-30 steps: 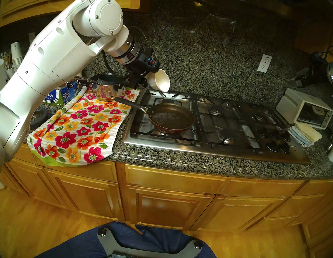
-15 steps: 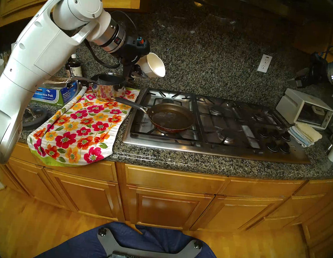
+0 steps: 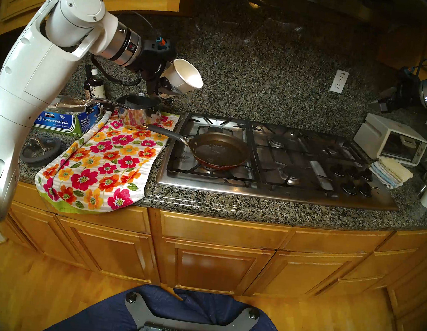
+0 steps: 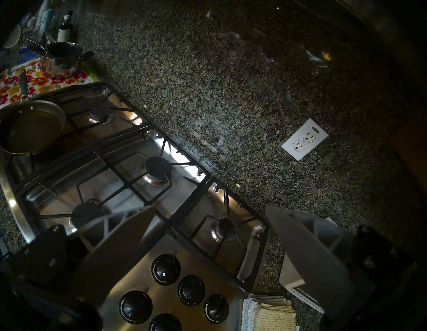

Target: Pick up the water cup, pour water into the pot, turn on the stove

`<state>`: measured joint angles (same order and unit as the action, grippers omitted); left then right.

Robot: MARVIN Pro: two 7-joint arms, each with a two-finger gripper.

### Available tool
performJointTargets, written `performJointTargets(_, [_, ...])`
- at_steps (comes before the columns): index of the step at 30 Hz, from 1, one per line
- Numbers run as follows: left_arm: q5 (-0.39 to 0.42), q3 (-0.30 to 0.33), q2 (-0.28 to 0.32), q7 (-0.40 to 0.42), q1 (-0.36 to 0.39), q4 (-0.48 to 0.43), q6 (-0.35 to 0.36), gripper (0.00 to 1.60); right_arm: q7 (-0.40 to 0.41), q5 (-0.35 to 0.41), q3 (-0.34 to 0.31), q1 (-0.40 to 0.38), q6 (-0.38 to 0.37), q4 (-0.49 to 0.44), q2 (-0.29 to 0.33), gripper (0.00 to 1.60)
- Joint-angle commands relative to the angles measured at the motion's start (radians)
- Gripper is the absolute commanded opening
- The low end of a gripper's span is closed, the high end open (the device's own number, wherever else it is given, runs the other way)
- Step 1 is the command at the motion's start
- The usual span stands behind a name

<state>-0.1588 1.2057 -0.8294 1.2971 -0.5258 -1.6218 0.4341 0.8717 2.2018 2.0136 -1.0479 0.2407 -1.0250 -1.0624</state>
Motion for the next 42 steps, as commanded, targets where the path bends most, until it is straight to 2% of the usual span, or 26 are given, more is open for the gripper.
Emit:
performJointTargets(1, [0.086, 0.140, 0.029, -0.056, -0.074, -0.013, -0.006, 1.05, -0.003, 0.005, 0.000, -0.032, 0.001, 0.026, -0.007, 1.60])
performJointTargets(3, [0.113, 0.178, 0.035, -0.069, -0.106, -0.017, -0.014, 1.08, -0.003, 0.005, 0.000, -0.032, 0.001, 0.026, -0.007, 1.60])
performJointTargets(4, [0.113, 0.178, 0.035, -0.069, -0.106, -0.017, -0.014, 1.08, -0.003, 0.005, 0.000, -0.032, 0.001, 0.026, -0.007, 1.60])
performJointTargets(5, [0.142, 0.215, 0.038, -0.080, -0.139, -0.020, -0.023, 1.10, -0.003, 0.005, 0.000, -0.032, 0.001, 0.026, -0.007, 1.60])
performJointTargets(9, [0.190, 0.285, 0.049, -0.105, -0.217, -0.029, -0.050, 1.08, -0.003, 0.005, 0.000, -0.032, 0.001, 0.026, -0.007, 1.60])
performJointTargets(12, [0.208, 0.314, 0.053, -0.117, -0.256, -0.031, -0.059, 1.09, -0.003, 0.005, 0.000, -0.032, 0.001, 0.026, -0.007, 1.60])
performJointTargets(15, [0.237, 0.368, 0.051, -0.137, -0.320, -0.029, -0.084, 1.07, -0.003, 0.005, 0.000, -0.032, 0.001, 0.027, -0.007, 1.60])
performJointTargets(18, [0.251, 0.391, 0.048, -0.143, -0.339, -0.024, -0.094, 1.08, -0.003, 0.005, 0.000, -0.032, 0.001, 0.027, -0.007, 1.60])
performJointTargets(19, [0.264, 0.432, 0.042, -0.161, -0.380, -0.034, -0.113, 1.10, -0.003, 0.005, 0.000, -0.032, 0.001, 0.027, -0.007, 1.60])
performJointTargets(22, [0.285, 0.485, 0.026, -0.183, -0.430, -0.040, -0.132, 1.10, -0.003, 0.005, 0.000, -0.032, 0.001, 0.027, -0.007, 1.60])
performJointTargets(42, [0.331, 0.731, -0.077, -0.265, -0.691, -0.042, -0.200, 1.16, -0.002, 0.005, 0.000, -0.032, 0.001, 0.027, -0.007, 1.60])
